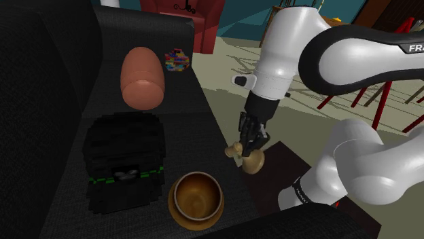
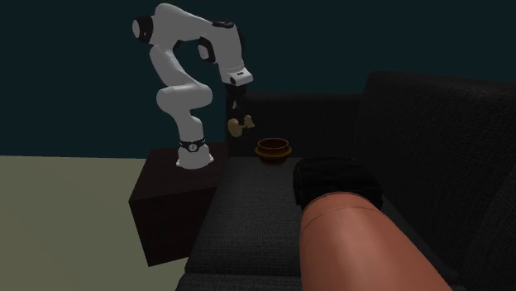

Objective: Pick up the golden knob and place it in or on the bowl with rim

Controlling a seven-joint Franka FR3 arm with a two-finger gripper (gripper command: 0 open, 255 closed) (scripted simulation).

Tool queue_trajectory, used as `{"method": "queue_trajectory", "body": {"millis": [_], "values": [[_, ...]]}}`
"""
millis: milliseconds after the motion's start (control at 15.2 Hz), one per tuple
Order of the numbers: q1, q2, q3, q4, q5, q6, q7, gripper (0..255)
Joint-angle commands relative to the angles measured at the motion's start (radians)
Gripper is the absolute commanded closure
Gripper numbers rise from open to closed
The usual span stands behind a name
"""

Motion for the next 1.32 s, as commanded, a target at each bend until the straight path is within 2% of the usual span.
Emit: {"method": "queue_trajectory", "body": {"millis": [0,330,660,726,792,990,1254], "values": [[0.027,0.023,0.036,0.016,0.031,0.018,0.037,255],[0.098,0.127,0.152,0.082,0.119,0.092,0.148,255],[0.139,0.257,0.262,0.178,0.171,0.165,0.255,255],[0.131,0.222,0.236,0.157,0.16,0.142,0.231,255],[0.131,0.222,0.236,0.157,0.16,0.142,0.231,0],[-0.019,0.393,0.385,0.252,0.057,0.074,0.683,0],[-0.024,0.421,0.405,0.229,0.058,0.113,0.714,0]]}}
